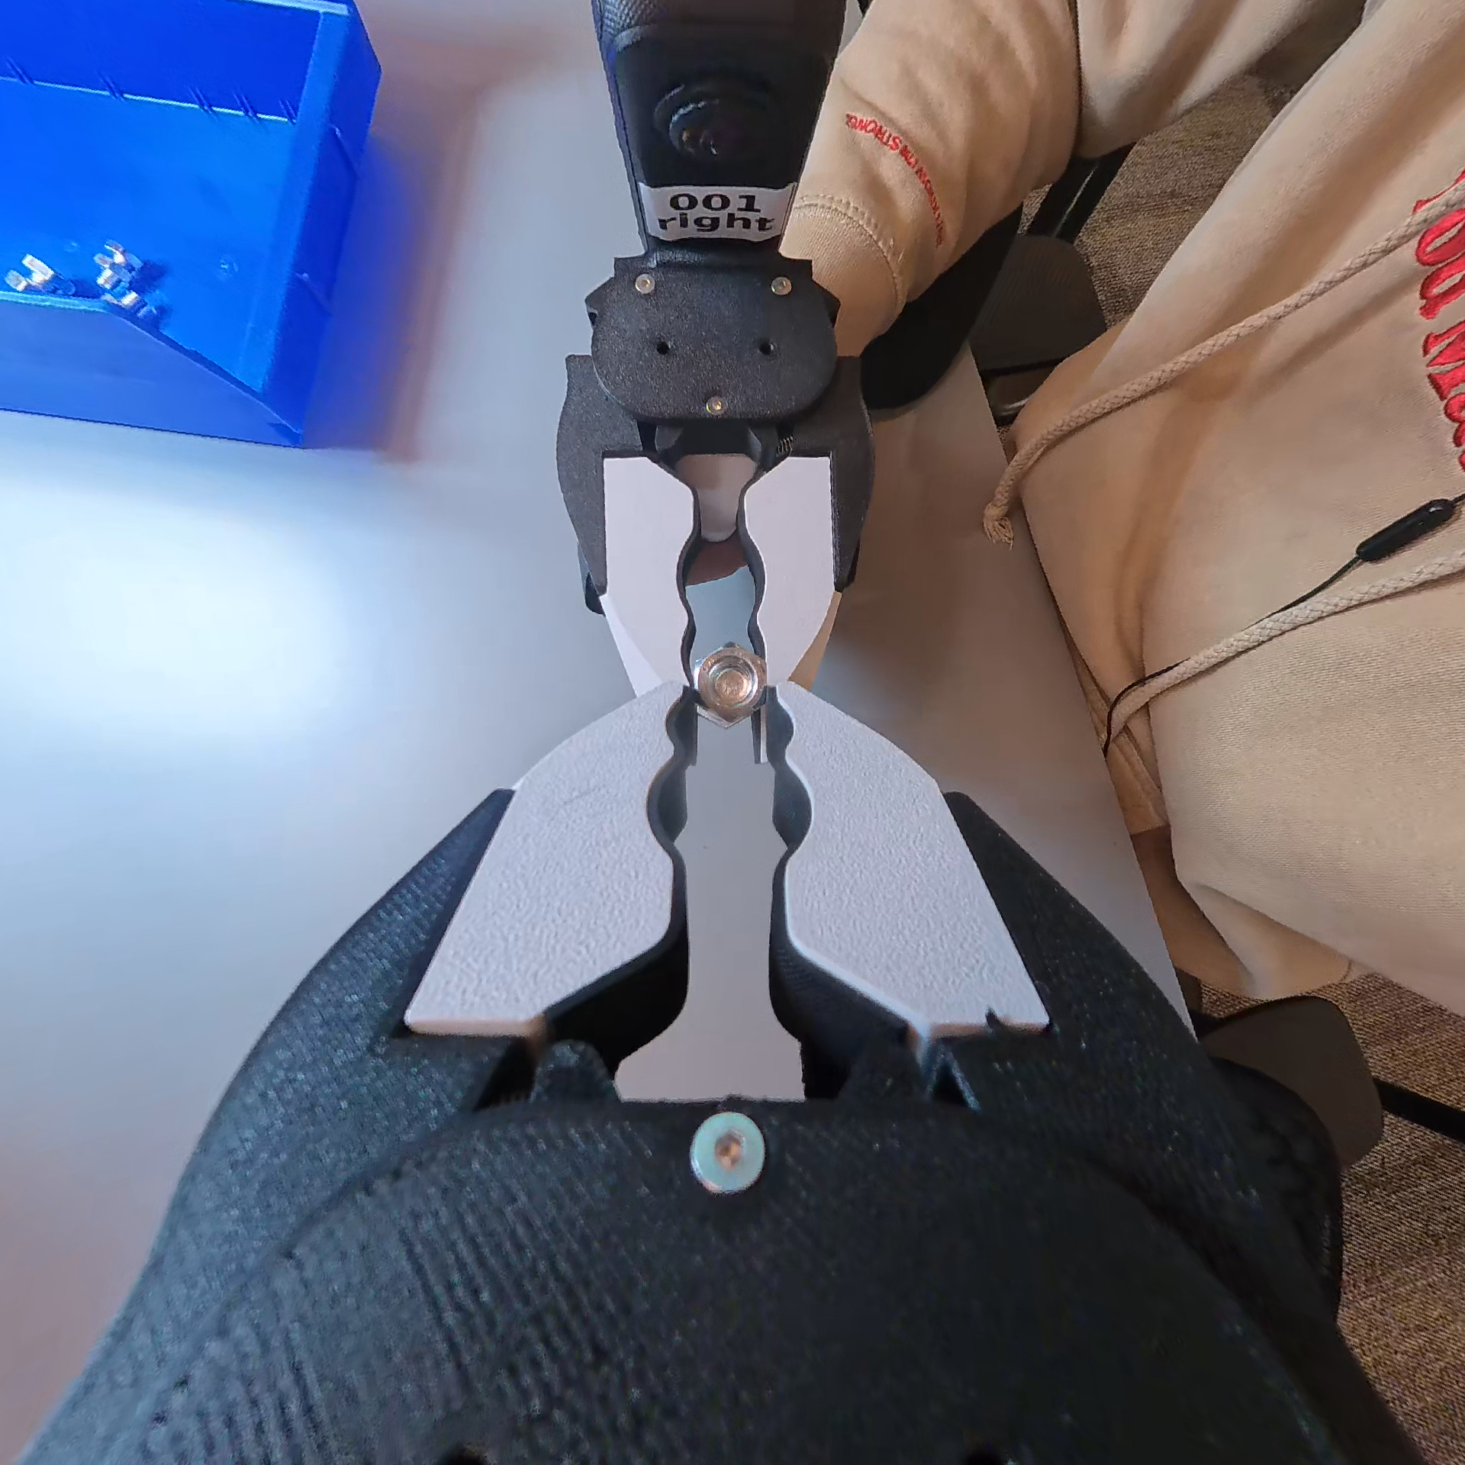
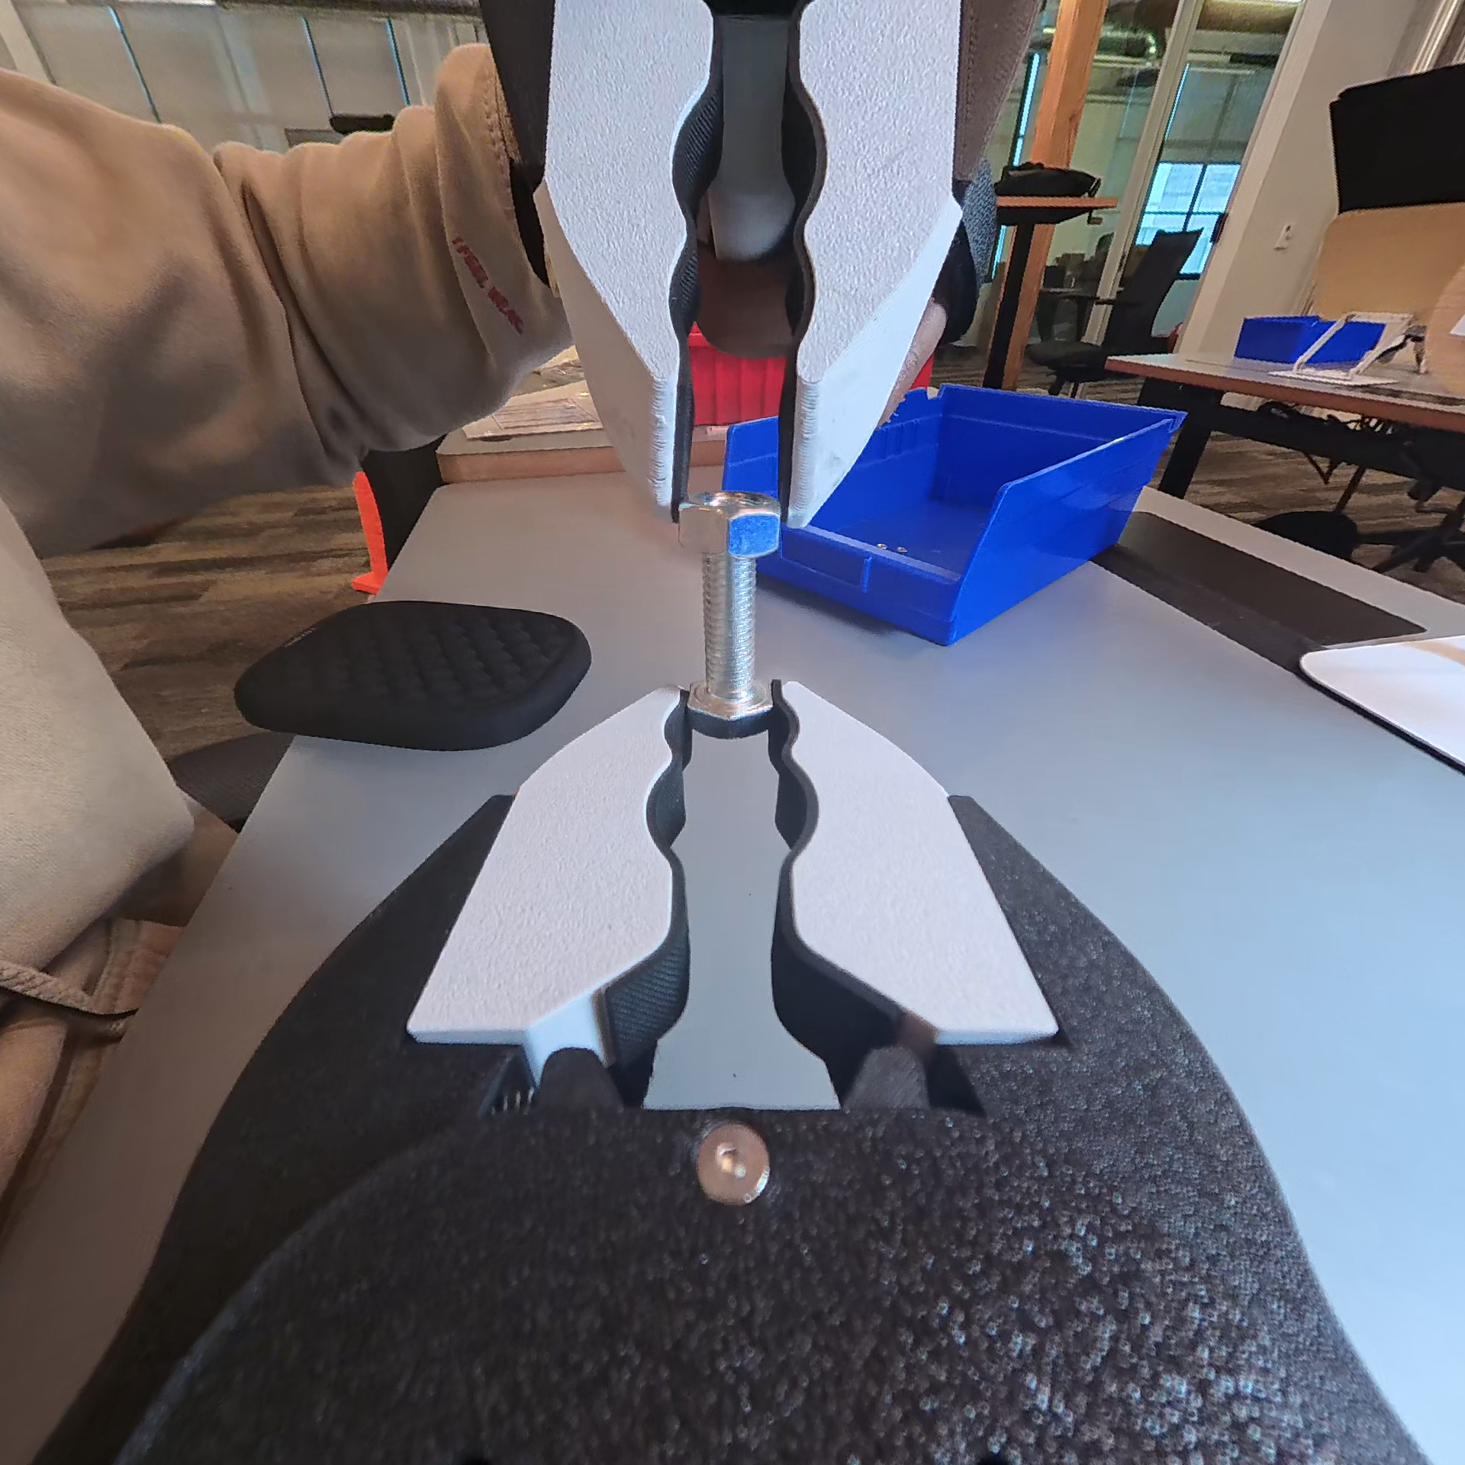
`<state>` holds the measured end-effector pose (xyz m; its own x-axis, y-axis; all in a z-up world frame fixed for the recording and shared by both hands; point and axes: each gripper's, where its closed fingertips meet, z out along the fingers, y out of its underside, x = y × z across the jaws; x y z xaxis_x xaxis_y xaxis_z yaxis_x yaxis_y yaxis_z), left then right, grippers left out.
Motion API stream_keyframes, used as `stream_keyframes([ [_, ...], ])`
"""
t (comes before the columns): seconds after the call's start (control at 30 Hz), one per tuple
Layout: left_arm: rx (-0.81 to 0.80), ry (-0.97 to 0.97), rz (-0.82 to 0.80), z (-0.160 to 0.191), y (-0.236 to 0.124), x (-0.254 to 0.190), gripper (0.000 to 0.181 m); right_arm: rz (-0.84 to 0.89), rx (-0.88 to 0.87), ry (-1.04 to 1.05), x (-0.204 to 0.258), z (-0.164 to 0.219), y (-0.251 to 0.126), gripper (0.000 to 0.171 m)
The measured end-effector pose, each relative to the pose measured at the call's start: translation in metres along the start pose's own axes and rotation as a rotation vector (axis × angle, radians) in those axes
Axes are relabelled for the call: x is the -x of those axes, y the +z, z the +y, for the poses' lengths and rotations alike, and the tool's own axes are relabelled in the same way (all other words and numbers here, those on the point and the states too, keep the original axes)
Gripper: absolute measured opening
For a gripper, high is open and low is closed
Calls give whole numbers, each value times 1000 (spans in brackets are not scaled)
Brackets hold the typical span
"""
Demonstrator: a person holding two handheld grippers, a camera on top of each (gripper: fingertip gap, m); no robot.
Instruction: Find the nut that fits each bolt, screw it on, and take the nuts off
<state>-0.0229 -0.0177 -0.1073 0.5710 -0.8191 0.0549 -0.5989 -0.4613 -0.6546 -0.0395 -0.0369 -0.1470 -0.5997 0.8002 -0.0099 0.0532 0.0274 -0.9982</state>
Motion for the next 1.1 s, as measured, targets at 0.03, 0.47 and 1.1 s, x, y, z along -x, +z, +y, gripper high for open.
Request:
stream_keyframes([
  [0.03,0,1,1,0,0,0,17,-1,0,0,0,0,0,18],
  [0.47,-2,1,-3,2,0,-1,17,-1,9,-1,0,2,1,18],
  [1.1,-10,4,-4,3,1,-1,17,-6,13,3,1,3,1,18],
])
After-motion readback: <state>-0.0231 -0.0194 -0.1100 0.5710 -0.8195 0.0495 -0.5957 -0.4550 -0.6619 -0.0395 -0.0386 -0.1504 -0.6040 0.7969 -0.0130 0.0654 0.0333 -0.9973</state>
